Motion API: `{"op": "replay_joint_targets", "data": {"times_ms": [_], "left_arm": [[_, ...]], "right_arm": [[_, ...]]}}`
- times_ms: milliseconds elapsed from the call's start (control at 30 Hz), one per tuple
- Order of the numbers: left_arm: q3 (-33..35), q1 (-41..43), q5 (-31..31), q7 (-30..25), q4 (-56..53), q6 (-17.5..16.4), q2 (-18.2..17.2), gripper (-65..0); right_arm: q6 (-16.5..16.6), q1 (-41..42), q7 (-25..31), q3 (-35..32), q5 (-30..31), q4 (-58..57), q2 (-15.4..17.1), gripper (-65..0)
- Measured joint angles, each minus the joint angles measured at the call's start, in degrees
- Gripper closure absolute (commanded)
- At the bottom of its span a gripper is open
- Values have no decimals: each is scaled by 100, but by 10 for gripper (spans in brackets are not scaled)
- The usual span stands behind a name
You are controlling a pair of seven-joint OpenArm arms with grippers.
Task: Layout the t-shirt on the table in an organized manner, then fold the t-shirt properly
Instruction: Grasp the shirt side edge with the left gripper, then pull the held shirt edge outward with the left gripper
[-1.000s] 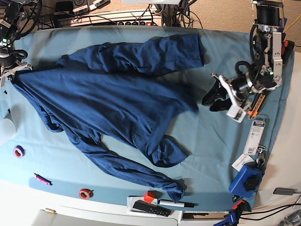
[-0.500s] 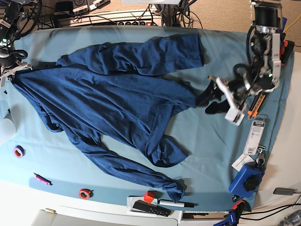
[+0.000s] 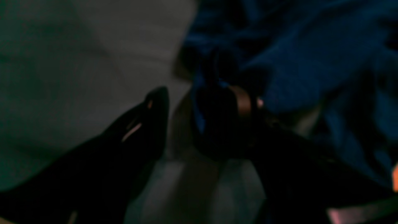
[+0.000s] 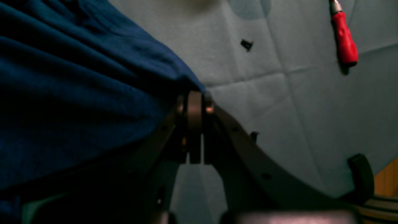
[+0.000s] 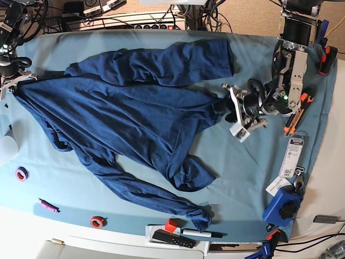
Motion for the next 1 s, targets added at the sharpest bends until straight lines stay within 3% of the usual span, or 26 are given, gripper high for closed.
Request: {"op": "replay_joint_targets", "data": {"times_ms": [200, 267, 333, 367, 500, 633, 700, 833, 900, 1000], "left_arm": [[0, 20, -442, 24, 0, -133, -212, -275], [0, 20, -518, 83, 0, -131, -232, -195], [0, 20, -553, 81, 0, -131, -232, -33], [0, 17, -555, 57, 0, -133, -232, 0], [-144, -9, -562, -155, 24, -151, -236, 0], [-973, -149, -629, -109, 293, -170, -267, 0], [-1526, -264, -1064, -24, 457, -302, -295, 0], [-2374, -326, -2385, 717, 638, -308, -437, 0], [-2553, -247, -2597, 1174, 645, -328, -538, 0], [-2649, 116, -2800, 1292, 647, -330, -686, 0]], "right_arm": [[2, 0, -2, 0, 0, 0, 0, 0], [2, 0, -2, 0, 0, 0, 0, 0], [2, 0, -2, 0, 0, 0, 0, 0], [2, 0, -2, 0, 0, 0, 0, 0], [2, 0, -2, 0, 0, 0, 0, 0], [2, 0, -15, 0, 0, 0, -2, 0], [4, 2, -15, 0, 2, 0, -2, 0], [4, 0, -15, 0, 4, 0, -2, 0], [9, 0, -15, 0, 7, 0, -2, 0], [9, 0, -15, 0, 7, 0, -2, 0]]}}
